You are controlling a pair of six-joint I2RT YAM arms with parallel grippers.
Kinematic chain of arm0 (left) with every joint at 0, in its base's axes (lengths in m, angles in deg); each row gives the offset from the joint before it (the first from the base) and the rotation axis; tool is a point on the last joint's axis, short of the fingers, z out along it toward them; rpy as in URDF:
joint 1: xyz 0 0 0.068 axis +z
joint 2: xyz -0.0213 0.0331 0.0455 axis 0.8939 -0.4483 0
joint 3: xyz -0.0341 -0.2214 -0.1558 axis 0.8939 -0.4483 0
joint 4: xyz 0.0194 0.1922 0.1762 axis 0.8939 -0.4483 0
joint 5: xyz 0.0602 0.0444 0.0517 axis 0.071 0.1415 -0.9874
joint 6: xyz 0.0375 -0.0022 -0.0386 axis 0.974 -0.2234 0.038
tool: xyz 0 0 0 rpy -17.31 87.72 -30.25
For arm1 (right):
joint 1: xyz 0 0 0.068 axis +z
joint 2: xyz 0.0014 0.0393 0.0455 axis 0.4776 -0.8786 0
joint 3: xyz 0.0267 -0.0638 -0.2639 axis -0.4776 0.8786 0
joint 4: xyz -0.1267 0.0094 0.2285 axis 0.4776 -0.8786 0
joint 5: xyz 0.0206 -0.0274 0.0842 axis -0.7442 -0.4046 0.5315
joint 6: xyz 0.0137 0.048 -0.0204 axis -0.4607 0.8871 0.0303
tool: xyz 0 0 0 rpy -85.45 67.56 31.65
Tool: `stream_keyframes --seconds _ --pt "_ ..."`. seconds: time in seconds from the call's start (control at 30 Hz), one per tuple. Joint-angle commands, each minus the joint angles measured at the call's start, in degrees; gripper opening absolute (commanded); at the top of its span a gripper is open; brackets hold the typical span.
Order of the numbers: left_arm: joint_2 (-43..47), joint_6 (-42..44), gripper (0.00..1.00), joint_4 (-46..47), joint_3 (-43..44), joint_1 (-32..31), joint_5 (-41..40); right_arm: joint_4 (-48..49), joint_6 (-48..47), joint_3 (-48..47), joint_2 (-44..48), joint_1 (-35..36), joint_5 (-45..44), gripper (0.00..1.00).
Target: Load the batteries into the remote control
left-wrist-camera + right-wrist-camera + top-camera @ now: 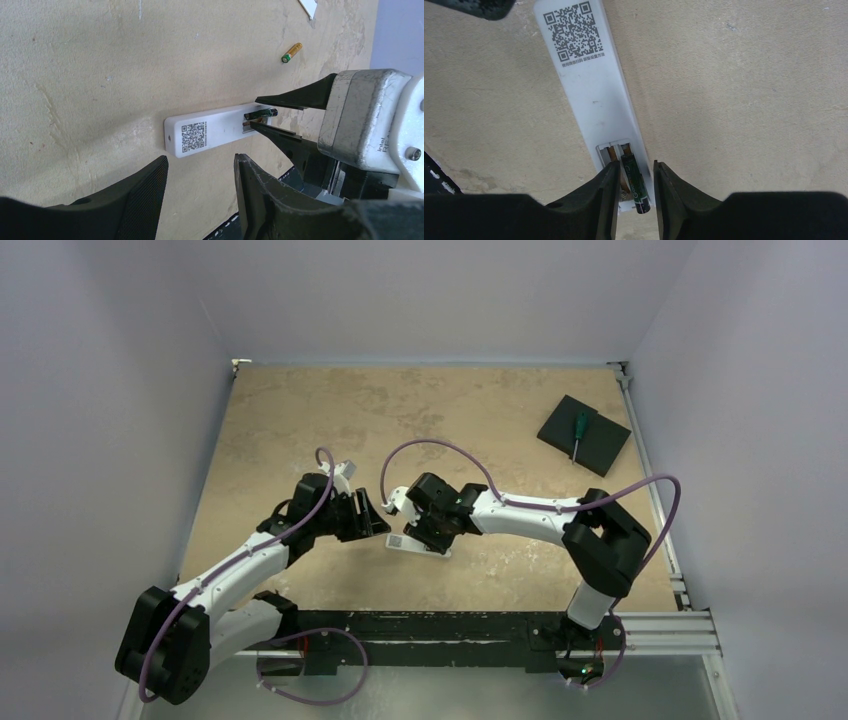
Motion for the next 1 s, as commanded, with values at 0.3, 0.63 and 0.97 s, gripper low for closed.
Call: stream_keyframes --seconds 0.3,0.63,0.97 --pt "0.2 -0.1 0.51 2.0 -0.4 0.5 0.7 1.5 2.4 -1.5 5.2 0.2 -0.3 0.44" --pt "-0.3 -0.2 0.51 2.2 -0.5 0.5 0.2 1.4 8.5 2.6 11.4 0.2 -1.0 0.44" --pt "-3.7 0.0 0.51 3.2 -0.6 0.4 0.6 3.1 21.3 4.9 15.9 0.1 -1.5 0.43"
